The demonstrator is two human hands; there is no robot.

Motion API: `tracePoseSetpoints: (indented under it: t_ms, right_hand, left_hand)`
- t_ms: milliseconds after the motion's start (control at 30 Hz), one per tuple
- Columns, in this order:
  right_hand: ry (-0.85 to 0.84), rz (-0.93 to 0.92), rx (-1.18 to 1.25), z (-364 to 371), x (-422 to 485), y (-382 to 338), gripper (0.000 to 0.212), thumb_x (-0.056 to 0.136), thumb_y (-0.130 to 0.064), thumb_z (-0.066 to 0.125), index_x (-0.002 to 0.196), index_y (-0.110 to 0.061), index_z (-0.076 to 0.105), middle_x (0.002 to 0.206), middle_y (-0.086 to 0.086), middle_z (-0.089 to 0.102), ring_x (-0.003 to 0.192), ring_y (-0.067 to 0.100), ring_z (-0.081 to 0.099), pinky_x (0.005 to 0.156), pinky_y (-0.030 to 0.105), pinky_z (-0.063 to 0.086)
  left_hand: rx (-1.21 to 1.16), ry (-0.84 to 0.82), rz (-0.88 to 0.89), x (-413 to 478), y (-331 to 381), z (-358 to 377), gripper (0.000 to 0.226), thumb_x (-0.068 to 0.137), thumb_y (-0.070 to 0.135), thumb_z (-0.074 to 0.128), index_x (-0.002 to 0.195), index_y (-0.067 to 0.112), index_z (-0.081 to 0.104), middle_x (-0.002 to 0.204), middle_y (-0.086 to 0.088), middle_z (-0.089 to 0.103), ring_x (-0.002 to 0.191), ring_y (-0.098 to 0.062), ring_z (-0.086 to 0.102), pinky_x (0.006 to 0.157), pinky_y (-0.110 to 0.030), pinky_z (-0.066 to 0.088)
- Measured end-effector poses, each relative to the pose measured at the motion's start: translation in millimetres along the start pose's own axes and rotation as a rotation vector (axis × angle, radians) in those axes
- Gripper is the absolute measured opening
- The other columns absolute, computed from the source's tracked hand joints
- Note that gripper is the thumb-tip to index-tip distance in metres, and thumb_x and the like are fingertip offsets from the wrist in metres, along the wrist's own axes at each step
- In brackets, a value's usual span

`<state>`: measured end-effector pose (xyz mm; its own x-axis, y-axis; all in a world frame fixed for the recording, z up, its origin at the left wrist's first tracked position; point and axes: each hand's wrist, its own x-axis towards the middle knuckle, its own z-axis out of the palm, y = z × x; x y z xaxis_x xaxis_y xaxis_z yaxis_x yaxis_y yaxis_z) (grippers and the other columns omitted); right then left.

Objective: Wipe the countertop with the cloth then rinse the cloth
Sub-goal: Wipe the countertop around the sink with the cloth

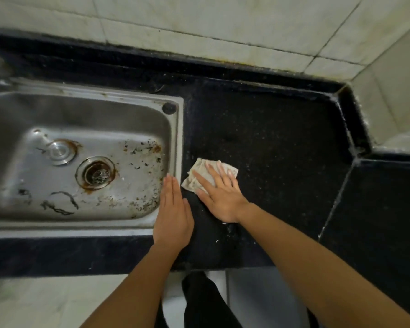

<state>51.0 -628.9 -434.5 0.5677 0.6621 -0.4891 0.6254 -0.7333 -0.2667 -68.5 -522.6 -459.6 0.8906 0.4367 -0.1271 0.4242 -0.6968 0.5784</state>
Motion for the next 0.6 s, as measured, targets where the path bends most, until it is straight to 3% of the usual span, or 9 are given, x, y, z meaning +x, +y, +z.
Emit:
tracePoseSetpoints:
  t_ms: [200, 333, 500, 600]
  right_hand:
    - [0.062, 0.091, -0.032, 35, -67, 6, 0.05, 0.101, -0.053, 0.017, 0.143, -0.055, -0.011, 0.16, -0.008, -0.018, 0.144, 0.015, -0.027, 0.114, 0.037, -0.016]
    - [0.117, 0.378, 0.053, 51, -110, 31, 0.051, 0.101, -0.052, 0.017, 0.147, -0.051, -0.006, 0.161, -0.009, -0.016, 0.145, 0.014, -0.024, 0.116, 0.036, -0.012]
    - [0.217, 0.79, 0.291, 72, -154, 47, 0.054, 0.101, -0.053, 0.017, 0.149, -0.046, -0.007, 0.161, -0.005, -0.015, 0.146, 0.019, -0.023, 0.118, 0.044, -0.009]
    - [0.311, 0.862, 0.358, 80, -146, 28, 0.054, 0.101, -0.051, 0.015, 0.15, -0.044, -0.006, 0.162, 0.0, -0.013, 0.146, 0.023, -0.022, 0.118, 0.044, -0.011]
  left_hand:
    - [0.047, -0.122, 0.144, -10, -20, -22, 0.056, 0.102, 0.018, 0.025, 0.148, -0.001, 0.0, 0.158, -0.015, -0.006, 0.147, -0.024, -0.006, 0.118, -0.031, -0.004]
    - [0.144, -0.193, 0.234, -18, -37, -33, 0.057, 0.101, 0.031, 0.012, 0.149, 0.006, -0.005, 0.159, -0.009, -0.009, 0.146, -0.019, -0.01, 0.118, -0.032, -0.005]
    - [0.329, -0.267, 0.238, -20, -53, -43, 0.073, 0.088, 0.048, -0.012, 0.148, 0.007, -0.011, 0.157, -0.01, -0.017, 0.145, -0.019, -0.014, 0.118, -0.034, -0.007]
    - [0.371, -0.283, 0.238, -18, -55, -43, 0.062, 0.098, 0.042, 0.001, 0.148, 0.007, -0.013, 0.156, -0.01, -0.02, 0.145, -0.019, -0.017, 0.118, -0.036, -0.007]
